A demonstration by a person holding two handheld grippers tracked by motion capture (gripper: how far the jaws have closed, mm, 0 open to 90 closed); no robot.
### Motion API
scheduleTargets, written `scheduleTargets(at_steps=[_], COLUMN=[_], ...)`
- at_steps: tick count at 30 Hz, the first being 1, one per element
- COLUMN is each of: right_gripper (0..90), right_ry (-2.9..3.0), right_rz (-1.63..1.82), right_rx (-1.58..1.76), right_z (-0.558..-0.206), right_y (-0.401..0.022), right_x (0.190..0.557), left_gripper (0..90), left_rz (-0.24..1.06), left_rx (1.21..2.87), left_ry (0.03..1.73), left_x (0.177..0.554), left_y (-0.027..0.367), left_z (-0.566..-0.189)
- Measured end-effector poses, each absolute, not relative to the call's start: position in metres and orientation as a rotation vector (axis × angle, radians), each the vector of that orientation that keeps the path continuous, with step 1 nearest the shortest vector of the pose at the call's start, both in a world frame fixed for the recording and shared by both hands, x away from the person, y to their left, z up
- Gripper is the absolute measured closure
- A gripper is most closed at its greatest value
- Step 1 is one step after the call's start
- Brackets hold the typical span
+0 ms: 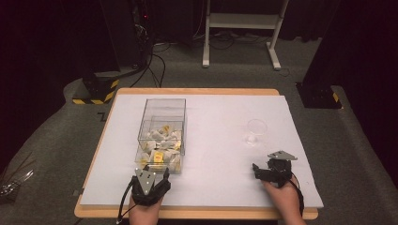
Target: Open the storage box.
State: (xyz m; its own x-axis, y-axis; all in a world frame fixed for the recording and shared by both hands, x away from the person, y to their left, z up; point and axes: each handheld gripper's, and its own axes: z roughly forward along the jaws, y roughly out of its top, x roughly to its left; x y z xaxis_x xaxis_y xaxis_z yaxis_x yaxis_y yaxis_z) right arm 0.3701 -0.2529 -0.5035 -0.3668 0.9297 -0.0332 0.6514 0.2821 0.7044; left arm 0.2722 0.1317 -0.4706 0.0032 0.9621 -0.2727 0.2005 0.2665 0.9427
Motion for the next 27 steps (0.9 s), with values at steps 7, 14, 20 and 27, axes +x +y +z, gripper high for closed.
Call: scheduleTargets(at_steps=[7, 14, 20, 27], right_gripper=[11.9, 11.9, 11.9, 11.9], right_ry=[2.116, 2.115, 2.115, 2.115], right_rz=[0.844, 0.844, 0.844, 0.844], right_rx=[1.418, 1.418, 1.418, 1.418], right_z=[-0.504, -0.504, -0.504, -0.504], right_y=[-0.253, -0.253, -0.253, -0.253], right_x=[0.370, 0.370, 0.370, 0.370], left_gripper=[32.3, 32.2, 32.2, 32.2], left_rz=[0.879, 0.877, 0.874, 0.874], left_rx=[1.162, 1.160, 1.166, 1.164], left_ry=[1.443, 1.440, 1.442, 1.440], left_x=[0.266, 0.260, 0.256, 0.251], left_y=[0.133, 0.133, 0.133, 0.133], left_z=[-0.471, -0.473, -0.474, -0.476])
